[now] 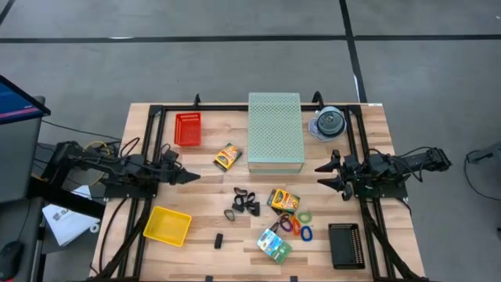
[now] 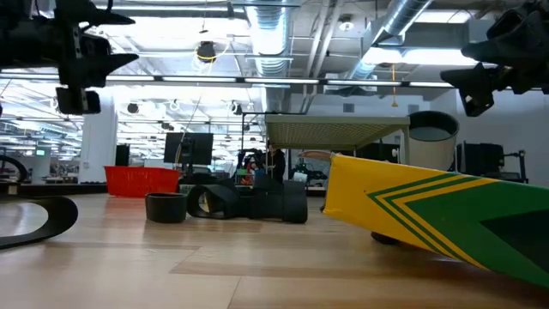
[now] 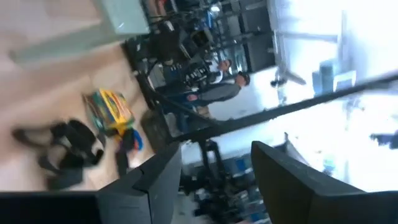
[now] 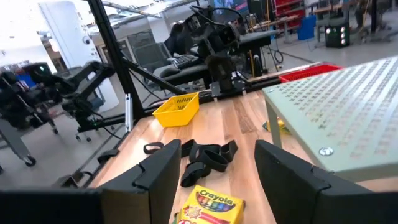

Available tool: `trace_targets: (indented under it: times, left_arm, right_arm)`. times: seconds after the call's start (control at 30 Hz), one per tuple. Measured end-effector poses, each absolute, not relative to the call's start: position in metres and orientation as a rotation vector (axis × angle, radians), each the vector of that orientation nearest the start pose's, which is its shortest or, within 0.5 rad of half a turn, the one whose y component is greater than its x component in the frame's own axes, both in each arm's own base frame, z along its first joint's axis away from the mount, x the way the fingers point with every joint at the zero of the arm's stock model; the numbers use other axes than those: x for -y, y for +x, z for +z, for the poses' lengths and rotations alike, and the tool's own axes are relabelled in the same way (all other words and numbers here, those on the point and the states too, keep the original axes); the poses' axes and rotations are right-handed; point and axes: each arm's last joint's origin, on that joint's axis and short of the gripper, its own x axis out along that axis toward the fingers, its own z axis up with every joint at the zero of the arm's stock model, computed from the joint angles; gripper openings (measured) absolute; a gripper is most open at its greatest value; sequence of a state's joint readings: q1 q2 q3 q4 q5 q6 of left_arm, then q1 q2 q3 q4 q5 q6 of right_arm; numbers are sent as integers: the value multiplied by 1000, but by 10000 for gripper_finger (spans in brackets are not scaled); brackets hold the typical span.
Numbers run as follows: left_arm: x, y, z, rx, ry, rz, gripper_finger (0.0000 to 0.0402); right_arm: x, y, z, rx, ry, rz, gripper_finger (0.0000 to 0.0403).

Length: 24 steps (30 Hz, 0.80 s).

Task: Pick & Place Office Desk Supplies
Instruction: Put the black rubber band into the red bin

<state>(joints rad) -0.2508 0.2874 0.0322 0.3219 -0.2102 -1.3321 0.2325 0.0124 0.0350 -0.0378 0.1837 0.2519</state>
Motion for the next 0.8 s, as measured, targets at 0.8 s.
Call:
trace_targets:
  times: [0.8]
  left_arm:
    - [84, 150, 154, -290, -1518, -267, 190]
  right_arm:
    - [-7, 56, 249, 904, 639, 220, 202]
